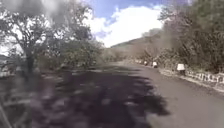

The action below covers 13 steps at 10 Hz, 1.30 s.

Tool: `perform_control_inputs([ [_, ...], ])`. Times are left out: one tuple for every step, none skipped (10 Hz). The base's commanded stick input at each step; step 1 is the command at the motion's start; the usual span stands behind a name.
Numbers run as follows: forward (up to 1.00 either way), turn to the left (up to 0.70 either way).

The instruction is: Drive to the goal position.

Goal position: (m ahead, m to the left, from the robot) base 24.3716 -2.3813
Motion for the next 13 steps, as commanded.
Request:
perform_control_inputs([
  [0.7,0.0],
  [0.7,0.0],
  [0.7,0.0],
  [0.7,0.0],
  [0.7,0.0],
  [0.7,0.0],
  [0.7,0.0],
  [0.7,0.0],
  [0.7,0.0],
  [0.7,0.0],
  [0.7,0.0],
  [0.7,0.0],
  [0.7,0.0],
])
